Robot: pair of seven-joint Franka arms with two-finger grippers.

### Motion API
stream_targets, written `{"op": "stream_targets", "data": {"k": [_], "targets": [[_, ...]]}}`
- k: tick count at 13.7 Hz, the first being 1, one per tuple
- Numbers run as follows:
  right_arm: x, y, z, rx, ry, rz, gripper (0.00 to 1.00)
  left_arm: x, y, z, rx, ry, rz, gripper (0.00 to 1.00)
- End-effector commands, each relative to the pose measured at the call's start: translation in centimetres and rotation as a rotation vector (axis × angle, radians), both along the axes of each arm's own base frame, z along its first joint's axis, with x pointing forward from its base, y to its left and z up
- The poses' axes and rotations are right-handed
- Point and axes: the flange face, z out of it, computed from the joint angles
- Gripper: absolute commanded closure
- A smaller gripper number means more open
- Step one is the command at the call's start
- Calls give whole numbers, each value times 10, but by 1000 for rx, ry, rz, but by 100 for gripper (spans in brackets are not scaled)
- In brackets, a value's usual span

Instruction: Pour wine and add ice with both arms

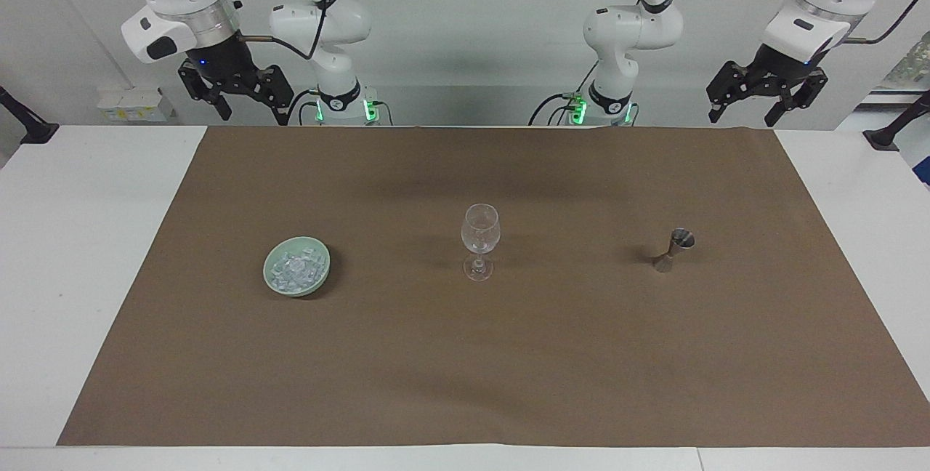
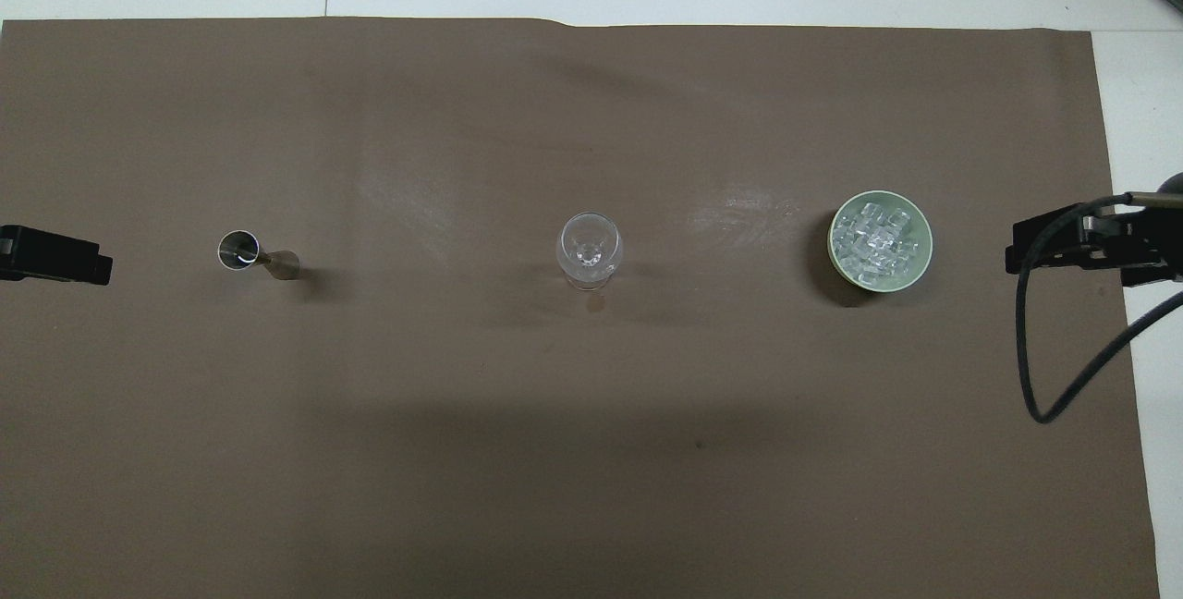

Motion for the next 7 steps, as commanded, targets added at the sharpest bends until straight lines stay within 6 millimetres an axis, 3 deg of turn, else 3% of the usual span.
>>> {"op": "stream_targets", "data": {"k": [1, 7], "targets": [[-3, -5, 1, -8, -17, 20, 0, -2, 2, -2, -26, 10, -1, 0], [-3, -5, 1, -8, -17, 18, 0, 18, 0, -46, -75, 71, 136, 0]]}}
